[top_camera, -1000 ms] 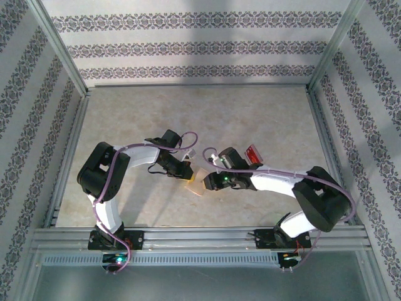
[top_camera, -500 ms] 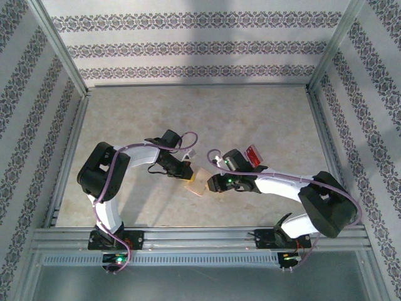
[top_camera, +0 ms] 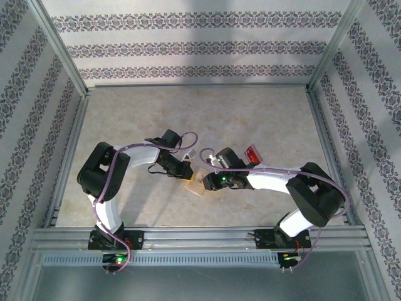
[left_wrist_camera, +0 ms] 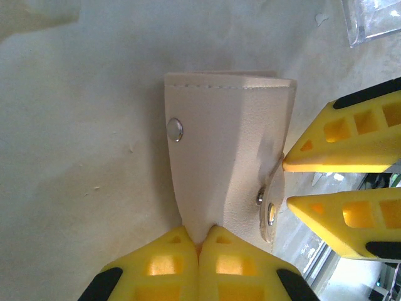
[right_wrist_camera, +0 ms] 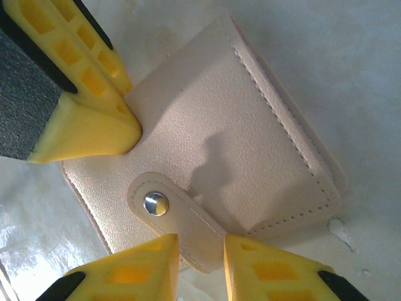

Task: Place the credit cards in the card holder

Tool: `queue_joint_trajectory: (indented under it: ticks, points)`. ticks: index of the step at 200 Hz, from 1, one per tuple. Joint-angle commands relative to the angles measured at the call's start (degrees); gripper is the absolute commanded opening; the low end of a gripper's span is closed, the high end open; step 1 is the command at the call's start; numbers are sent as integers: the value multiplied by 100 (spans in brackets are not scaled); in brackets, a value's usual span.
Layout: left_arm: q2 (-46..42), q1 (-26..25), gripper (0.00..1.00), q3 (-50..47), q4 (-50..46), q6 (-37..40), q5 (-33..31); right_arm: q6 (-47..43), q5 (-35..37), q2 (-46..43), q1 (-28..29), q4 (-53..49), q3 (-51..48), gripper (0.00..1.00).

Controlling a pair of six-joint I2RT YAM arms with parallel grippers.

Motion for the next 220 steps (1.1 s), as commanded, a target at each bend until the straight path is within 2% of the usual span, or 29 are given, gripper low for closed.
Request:
queue_joint_trajectory:
  ticks: [1, 124, 168, 220]
  points:
    - [179, -154, 0, 17, -280, 158, -282, 7, 63, 139, 86, 195, 137, 27]
    - [182, -154, 0, 12, -284, 146, -287, -21, 356, -282, 14, -207, -65, 27]
    - [186, -159, 0, 26, -284, 145, -311, 79, 383, -146, 2, -194, -135, 27]
    - [166, -170, 5, 46, -299, 127, -301, 188, 409, 167, 16, -212, 35, 27]
